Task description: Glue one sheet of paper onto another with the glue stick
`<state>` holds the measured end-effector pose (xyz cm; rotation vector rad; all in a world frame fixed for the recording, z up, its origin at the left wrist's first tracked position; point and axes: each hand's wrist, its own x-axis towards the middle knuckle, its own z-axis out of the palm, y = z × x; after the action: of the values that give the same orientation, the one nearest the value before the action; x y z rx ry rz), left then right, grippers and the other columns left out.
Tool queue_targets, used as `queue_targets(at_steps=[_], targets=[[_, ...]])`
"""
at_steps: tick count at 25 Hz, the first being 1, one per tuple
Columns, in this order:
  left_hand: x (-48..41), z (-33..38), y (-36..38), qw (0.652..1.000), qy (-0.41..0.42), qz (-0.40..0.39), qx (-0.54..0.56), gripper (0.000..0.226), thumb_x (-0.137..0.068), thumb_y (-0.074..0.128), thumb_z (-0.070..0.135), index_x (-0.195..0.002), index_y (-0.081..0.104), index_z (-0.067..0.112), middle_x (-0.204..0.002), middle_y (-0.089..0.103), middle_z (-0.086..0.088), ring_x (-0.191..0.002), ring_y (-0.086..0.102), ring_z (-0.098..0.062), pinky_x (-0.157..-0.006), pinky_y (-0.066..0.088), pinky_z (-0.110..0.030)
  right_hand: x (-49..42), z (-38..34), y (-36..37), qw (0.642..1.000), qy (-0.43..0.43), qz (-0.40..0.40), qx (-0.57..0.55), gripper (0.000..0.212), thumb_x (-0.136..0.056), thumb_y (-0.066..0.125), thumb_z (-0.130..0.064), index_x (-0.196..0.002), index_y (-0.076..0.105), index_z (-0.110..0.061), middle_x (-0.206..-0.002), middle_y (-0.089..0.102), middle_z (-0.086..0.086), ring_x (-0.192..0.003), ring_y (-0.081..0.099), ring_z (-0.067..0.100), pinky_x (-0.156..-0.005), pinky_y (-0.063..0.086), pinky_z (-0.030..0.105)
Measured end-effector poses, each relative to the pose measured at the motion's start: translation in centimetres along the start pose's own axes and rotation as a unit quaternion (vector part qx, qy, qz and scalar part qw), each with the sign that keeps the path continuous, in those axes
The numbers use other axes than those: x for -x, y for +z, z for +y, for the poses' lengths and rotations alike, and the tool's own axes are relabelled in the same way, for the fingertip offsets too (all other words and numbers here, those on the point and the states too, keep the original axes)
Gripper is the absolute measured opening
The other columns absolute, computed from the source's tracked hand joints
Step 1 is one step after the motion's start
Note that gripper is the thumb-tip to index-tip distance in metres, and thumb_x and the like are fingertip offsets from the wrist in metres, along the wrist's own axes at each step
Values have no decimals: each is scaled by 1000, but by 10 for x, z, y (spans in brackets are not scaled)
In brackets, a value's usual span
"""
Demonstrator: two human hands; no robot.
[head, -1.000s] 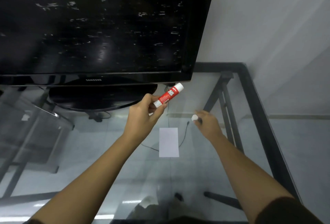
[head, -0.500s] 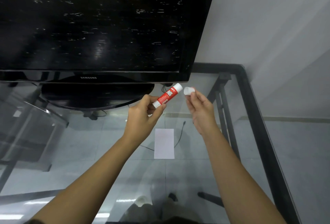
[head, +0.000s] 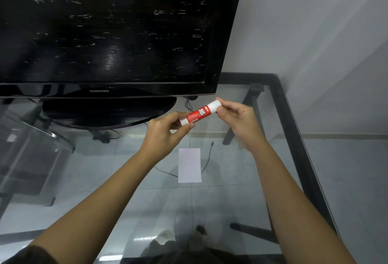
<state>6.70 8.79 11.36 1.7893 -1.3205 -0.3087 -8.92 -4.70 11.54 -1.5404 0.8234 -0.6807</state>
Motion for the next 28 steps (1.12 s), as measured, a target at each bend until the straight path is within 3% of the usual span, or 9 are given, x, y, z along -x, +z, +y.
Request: queue_targets(at_steps=[5, 9, 11, 13, 16, 18, 20, 23, 28], targets=[[3, 2, 4, 999, -4, 33, -3, 32, -80, 71, 23, -106, 64, 6, -102, 68, -10, -83, 60, -10, -69, 49, -14, 1, 0, 10, 999, 0, 32, -12, 29, -83, 64, -28, -109, 59, -38, -97, 63, -24, -95, 61, -6, -82, 50, 14], [4, -7, 19, 999, -14, 43, 29, 29, -82, 67, 26, -106, 61, 10, -102, 67, -1, -81, 61, -6, -69, 50, -9, 4, 11, 26, 990, 73, 22, -119, 57, -73, 65, -47, -124, 47, -30, -114, 62, -6, -110, 58, 13, -92, 49, 25], [5, -19, 29, 999, -20, 14, 27, 31, -86, 62, 31, -112, 61, 14, -108, 67, -1, -90, 63, -10, -78, 51, -14, 4, 24, 33, 982, 102, 2, -157, 39, -80, 63, -39, -114, 55, -22, -111, 65, -1, -107, 61, 14, -88, 51, 24], [9, -39, 42, 999, -37, -34, -16, 39, -93, 49, 35, -128, 53, 17, -132, 56, -5, -118, 54, -18, -95, 41, -22, 2, 38, 34, 987, 107, 22, -115, 18, -86, 60, -31, -102, 61, -23, -104, 67, -3, -102, 63, 12, -85, 51, 23], [27, -77, 58, 985, -110, -99, -88, 50, -100, 30, 34, -144, 25, 13, -153, 26, -8, -140, 24, -20, -110, 19, -27, -1, 65, 31, 991, 109, 59, 45, 21, -86, 62, -26, -105, 62, -16, -99, 67, -2, -93, 61, 9, -81, 46, 17], [42, -101, 65, 966, -152, -138, -159, 53, -101, 24, 33, -147, 12, 10, -157, 13, -10, -144, 8, -23, -115, 12, -35, -1, 83, 27, 989, 80, 51, 111, 19, -85, 64, -19, -103, 62, -14, -86, 65, -8, -79, 59, 0, -69, 42, 4], [57, -120, 72, 940, -183, -176, -229, 55, -101, 20, 34, -147, 4, 8, -158, 2, -10, -144, -2, -25, -117, 10, -40, 2, 101, 25, 984, 66, 42, 161, 22, -84, 64, -17, -105, 63, -14, -85, 63, -8, -76, 57, -2, -66, 40, 0], [75, -136, 81, 910, -202, -212, -292, 59, -99, 14, 39, -146, -5, 10, -157, -8, -8, -143, -11, -23, -117, 2, -42, 6, 122, 21, 977, 50, 37, 204, 27, -84, 64, -19, -111, 61, -14, -92, 62, -5, -84, 58, 10, -70, 40, 5], [80, -141, 85, 892, -202, -230, -333, 60, -97, 8, 44, -145, -10, 12, -157, -14, -6, -142, -15, -22, -116, -1, -42, 5, 132, 20, 974, 54, 30, 217, 31, -83, 65, -23, -113, 59, -16, -96, 62, -4, -95, 61, 20, -78, 44, 19]])
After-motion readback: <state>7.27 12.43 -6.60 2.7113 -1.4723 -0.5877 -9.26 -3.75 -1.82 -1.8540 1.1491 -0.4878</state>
